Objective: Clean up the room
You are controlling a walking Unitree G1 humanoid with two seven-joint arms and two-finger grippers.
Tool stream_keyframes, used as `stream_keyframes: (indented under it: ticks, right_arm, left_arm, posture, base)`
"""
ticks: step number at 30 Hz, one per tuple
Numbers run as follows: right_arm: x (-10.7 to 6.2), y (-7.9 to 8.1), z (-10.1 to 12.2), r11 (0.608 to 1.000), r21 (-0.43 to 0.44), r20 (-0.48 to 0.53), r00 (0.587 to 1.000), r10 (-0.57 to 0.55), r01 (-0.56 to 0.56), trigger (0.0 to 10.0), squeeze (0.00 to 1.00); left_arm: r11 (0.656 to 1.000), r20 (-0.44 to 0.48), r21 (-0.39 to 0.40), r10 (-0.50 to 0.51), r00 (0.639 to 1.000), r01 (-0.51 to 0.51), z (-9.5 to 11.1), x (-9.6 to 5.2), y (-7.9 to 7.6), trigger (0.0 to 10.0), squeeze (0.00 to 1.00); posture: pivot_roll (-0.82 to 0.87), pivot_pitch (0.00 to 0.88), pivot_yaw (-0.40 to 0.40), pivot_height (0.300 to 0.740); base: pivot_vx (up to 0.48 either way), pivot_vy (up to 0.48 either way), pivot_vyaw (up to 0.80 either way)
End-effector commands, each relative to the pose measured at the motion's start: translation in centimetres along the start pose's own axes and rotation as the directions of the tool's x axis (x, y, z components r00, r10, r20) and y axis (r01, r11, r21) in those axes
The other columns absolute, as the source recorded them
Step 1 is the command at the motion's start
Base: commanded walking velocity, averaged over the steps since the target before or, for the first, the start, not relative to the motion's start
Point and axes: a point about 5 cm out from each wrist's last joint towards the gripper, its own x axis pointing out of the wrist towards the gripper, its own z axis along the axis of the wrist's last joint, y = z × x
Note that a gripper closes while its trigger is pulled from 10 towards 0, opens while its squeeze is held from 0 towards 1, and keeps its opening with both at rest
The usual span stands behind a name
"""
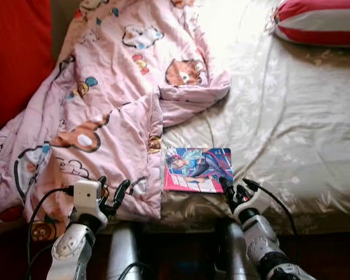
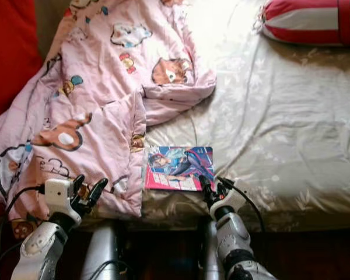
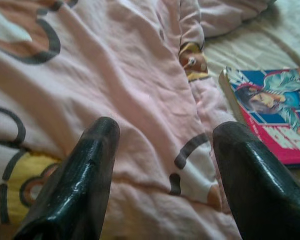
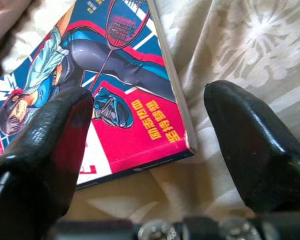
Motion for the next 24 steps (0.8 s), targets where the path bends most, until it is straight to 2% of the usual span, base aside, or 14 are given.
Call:
stream_keyframes:
  ticks: [1, 12, 15, 16, 17, 18, 19, 24]
  right_arm:
    - [-0.1, 0.2, -0.4, 1.000, 0.029, -0.008, 1.000, 0.010, -0.010, 10.0, 0.00]
    - [0.1, 1.2, -1.3, 0.985, 0.133, -0.054, 0.992, 0.115, -0.107, 10.0, 0.00]
    - [-0.1, 1.0, -1.5, 0.983, 0.159, -0.057, 0.994, 0.098, -0.088, 10.0, 0.00]
    - [-0.1, 0.8, -1.6, 0.980, 0.183, -0.055, 0.995, 0.088, -0.076, 10.0, 0.00]
    - [-0.3, 0.6, -1.9, 0.968, 0.243, -0.052, 0.996, 0.075, -0.060, 10.0, 0.00]
    - [-0.3, 0.6, -1.9, 0.968, 0.243, -0.052, 0.996, 0.075, -0.060, 10.0, 0.00]
    - [-0.6, 0.4, -2.2, 0.957, 0.286, -0.054, 0.996, 0.070, -0.051, 10.0, 0.00]
    - [-1.2, -0.4, -3.0, 0.939, 0.344, -0.076, 0.996, 0.038, -0.009, 10.0, 0.00]
  left_arm:
    - [1.000, -0.027, 0.002, 0.016, 0.999, -0.016, -0.3, -0.8, 0.5, 10.0, 0.00]
    - [1.000, -0.038, 0.013, 0.017, 0.999, -0.017, -0.2, -1.0, 0.6, 10.0, 0.00]
    - [1.000, -0.041, 0.016, 0.014, 0.999, -0.014, -0.2, -1.0, 0.6, 10.0, 0.00]
    - [1.000, -0.042, 0.018, 0.013, 0.999, -0.012, -0.2, -1.0, 0.5, 10.0, 0.00]
    - [1.000, -0.046, 0.021, 0.011, 0.999, -0.010, -0.2, -1.1, 0.5, 10.0, 0.00]
    - [1.000, -0.046, 0.021, 0.011, 0.999, -0.010, -0.2, -1.1, 0.5, 10.0, 0.00]
    - [1.000, -0.049, 0.023, 0.009, 0.999, -0.008, -0.2, -1.1, 0.5, 10.0, 0.00]
    - [1.000, -0.052, 0.026, 0.007, 0.999, -0.006, -0.2, -1.2, 0.4, 10.0, 0.00]
  posture:
    - [0.11, 0.315, 0.053, 0.577]
    - [0.12, 0.321, 0.057, 0.577]
    - [0.12, 0.323, 0.058, 0.577]
    - [0.12, 0.324, 0.058, 0.577]
    - [0.12, 0.325, 0.058, 0.577]
    - [0.12, 0.325, 0.058, 0.577]
    - [0.13, 0.327, 0.060, 0.577]
    - [0.13, 0.327, 0.061, 0.577]
  base:
    - [0.000, 0.000, 0.00]
    - [0.000, 0.000, 0.00]
    - [0.000, 0.000, 0.00]
    - [0.000, 0.000, 0.00]
    - [0.000, 0.000, 0.00]
    - [0.000, 0.000, 0.00]
    - [0.000, 0.000, 0.00]
    - [0.000, 0.000, 0.00]
